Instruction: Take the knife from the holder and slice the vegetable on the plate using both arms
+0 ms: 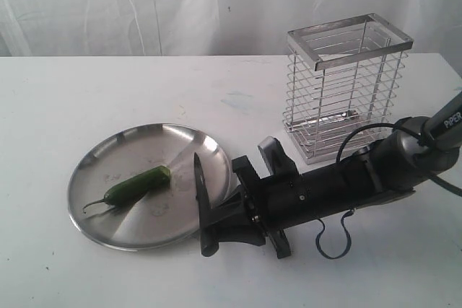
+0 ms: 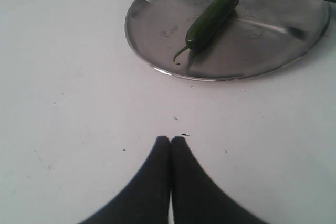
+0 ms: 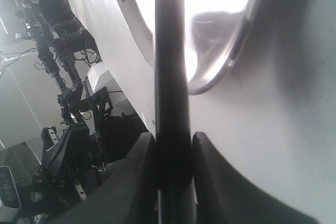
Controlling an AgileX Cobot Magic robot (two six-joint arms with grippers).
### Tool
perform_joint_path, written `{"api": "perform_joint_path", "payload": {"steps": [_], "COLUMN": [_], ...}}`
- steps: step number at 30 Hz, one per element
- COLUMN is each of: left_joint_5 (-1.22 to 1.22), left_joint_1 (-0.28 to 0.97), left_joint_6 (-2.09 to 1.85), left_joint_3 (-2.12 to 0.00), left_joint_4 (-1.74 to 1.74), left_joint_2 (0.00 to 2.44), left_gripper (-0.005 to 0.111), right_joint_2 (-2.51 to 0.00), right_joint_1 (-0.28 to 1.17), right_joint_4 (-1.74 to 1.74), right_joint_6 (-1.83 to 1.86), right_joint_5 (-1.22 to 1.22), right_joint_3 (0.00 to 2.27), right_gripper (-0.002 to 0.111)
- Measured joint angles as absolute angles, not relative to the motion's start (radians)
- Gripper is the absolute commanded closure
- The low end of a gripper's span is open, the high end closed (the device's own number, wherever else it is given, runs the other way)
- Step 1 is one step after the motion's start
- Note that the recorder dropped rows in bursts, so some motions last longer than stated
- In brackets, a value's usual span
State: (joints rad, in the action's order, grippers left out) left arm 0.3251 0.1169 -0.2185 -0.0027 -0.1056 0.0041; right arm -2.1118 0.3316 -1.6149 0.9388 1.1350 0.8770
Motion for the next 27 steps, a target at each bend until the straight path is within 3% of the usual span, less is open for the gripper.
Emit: {"api": "perform_joint_path", "payload": {"steps": [7,16,27], "left_joint_5": [0.325,0.325,0.325], "left_joint_1": [0.117,0.117,0.117], "left_joint_6": [-0.218,-0.218,-0.218], "left_joint_3": [-0.003,-0.003,-0.003], "left_joint_4": [-0.106,-0.106,-0.106], "left_joint_2": [0.004,0.004,0.004], "left_gripper": [0.107,0.107,0.107], "right_joint_2": [-2.112,-2.111,-2.110], "right_joint_1": [0.332,0.332,0.332], "right_joint_4": [-1.608,-1.575,-1.571], "right_joint_6": [0.939,0.945,0.945], "right_joint_5": [1.134,1.134,1.130], "right_joint_3": [0.877,0.880,0.880], "right_gripper": [0.086,0.069,0.069]}}
